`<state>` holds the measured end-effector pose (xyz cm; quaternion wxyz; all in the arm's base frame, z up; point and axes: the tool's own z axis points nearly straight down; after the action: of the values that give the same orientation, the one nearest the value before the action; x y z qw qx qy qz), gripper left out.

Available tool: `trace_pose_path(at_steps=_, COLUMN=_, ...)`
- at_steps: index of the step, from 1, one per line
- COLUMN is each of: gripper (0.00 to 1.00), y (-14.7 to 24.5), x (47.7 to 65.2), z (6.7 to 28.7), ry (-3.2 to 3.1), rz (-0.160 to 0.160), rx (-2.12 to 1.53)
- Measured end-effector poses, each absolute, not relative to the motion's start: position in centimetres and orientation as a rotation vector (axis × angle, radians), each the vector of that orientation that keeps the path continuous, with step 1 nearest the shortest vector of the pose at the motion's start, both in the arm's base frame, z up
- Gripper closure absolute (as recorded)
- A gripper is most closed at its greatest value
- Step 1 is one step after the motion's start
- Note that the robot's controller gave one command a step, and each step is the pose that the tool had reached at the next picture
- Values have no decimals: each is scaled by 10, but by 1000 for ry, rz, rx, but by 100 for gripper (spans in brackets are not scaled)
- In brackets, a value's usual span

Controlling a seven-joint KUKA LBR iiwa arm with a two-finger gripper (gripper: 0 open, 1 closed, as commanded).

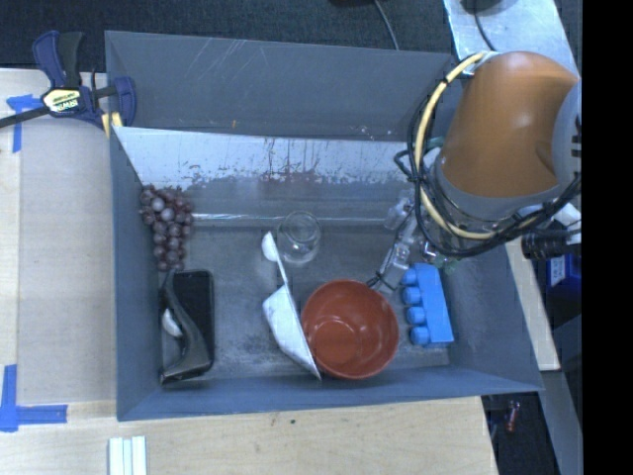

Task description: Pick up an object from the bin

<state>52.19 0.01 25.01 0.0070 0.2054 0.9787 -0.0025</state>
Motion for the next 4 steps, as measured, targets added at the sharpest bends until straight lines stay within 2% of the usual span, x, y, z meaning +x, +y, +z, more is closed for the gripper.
trace_pose_path(at_steps=1, gripper=0, y=0, x=499, z=143, ry=2956, rz=-4, rx=1015)
trace_pose_path(at_steps=2, gripper=0, y=1, x=496, z=141, ry=2956, rz=-13, rx=1071)
trace_pose_path(at_steps=3, gripper=100, y=-5, x=488, z=72, ry=3058, rz=-8, rx=645)
trace_pose_path(at_steps=4, gripper=100, y=-4, x=488, z=72, ry=3058, rz=-8, rx=646)
